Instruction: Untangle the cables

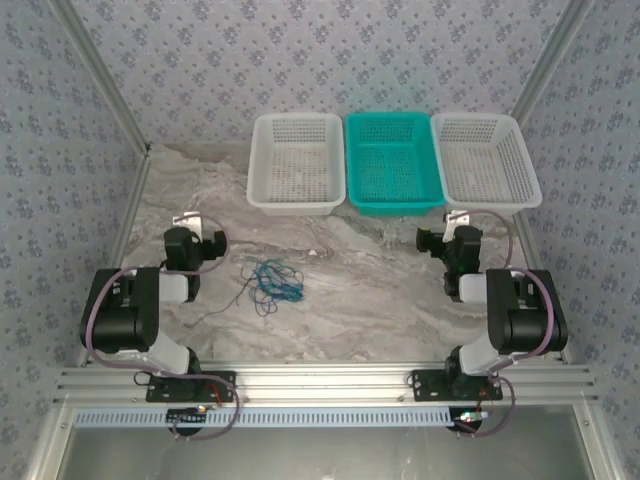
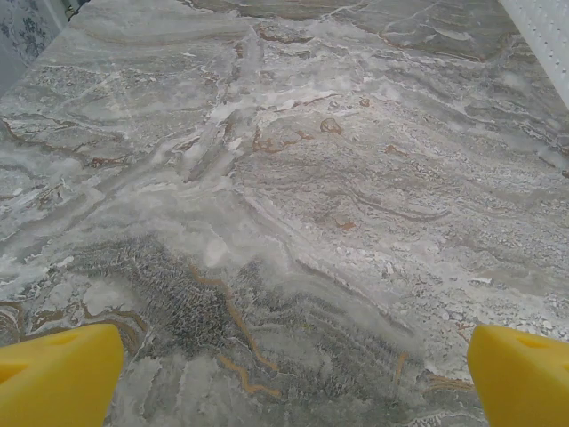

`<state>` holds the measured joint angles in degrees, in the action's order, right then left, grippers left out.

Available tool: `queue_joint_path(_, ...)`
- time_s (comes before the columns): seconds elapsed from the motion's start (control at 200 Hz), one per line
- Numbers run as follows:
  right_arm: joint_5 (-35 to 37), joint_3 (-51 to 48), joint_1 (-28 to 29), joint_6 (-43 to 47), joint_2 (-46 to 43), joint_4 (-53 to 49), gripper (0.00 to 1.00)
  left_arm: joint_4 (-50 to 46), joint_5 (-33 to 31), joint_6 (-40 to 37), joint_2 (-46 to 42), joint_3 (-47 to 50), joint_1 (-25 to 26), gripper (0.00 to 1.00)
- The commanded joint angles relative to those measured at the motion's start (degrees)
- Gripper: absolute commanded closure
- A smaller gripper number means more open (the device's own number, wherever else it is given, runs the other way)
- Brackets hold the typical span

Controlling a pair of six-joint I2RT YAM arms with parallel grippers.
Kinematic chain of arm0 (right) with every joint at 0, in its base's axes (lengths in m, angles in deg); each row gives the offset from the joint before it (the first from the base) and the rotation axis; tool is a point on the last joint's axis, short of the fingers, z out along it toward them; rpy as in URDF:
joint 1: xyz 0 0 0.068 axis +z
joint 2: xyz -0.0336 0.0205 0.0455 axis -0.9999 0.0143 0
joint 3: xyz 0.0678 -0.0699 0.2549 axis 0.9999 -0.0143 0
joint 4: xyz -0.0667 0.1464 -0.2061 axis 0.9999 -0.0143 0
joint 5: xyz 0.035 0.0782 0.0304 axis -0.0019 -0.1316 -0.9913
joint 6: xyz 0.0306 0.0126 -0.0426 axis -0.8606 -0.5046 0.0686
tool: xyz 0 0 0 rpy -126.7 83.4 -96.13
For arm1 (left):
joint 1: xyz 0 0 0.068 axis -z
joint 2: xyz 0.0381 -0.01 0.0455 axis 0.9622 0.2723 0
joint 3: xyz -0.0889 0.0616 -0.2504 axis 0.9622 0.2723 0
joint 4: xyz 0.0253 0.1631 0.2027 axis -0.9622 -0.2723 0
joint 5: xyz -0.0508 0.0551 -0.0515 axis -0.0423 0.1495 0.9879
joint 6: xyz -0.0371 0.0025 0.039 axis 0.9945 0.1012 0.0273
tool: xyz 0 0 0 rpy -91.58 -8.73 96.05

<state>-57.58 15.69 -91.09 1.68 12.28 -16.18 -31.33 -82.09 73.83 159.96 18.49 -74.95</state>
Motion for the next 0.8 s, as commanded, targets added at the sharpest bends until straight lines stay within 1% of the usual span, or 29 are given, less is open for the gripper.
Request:
queue_joint_path(0.0, -0.46, 1.09, -0.37, 0.80, -0.22, -0.41, 0.00, 1.55, -0.26, 0.06, -0.50, -1.11, -0.14, 0.01)
queue_joint_path(0.45, -0.39, 1.05, -0.31, 0.85, -0.31, -0.25, 0.00, 1.54, -0.22, 0.05, -0.51, -1.07, -0.21, 0.00)
queue_joint_path(0.56, 1.97, 0.91, 0.60, 0.94, -1.45, -0.77, 0.00, 1.70, -0.09, 0.09, -0.58, -0.96, -0.28, 0.01)
queue_joint_path(0.615, 7.49, 1.67, 1.88, 0.38, -6.07, -5.86, 0.00, 2.58, 0.97, -0.45, -0.85, -0.24, -0.20, 0.01)
queue_joint_path(0.65, 11.97, 2.70, 2.77, -0.93, -10.42, -11.92, 0.00, 3.49, 1.80, -1.03, -1.88, 0.76, -0.14, 0.01)
queue_joint_path(0.705, 17.46, 3.72, 3.60, -6.51, -17.84, -19.23, 0.00, 5.26, 0.68, -0.87, -4.62, 3.00, 0.19, 0.01)
queue_joint_path(0.755, 18.58, 5.62, 3.49, -14.84, -25.92, -29.15, 0.00, 6.13, -1.68, -0.54, -8.48, 5.34, 0.68, 0.01)
queue_joint_path(0.795, 18.13, 8.19, 3.61, -20.12, -31.47, -38.15, 0.00, 3.16, -4.05, -0.17, -12.99, 6.22, 1.20, 0.01)
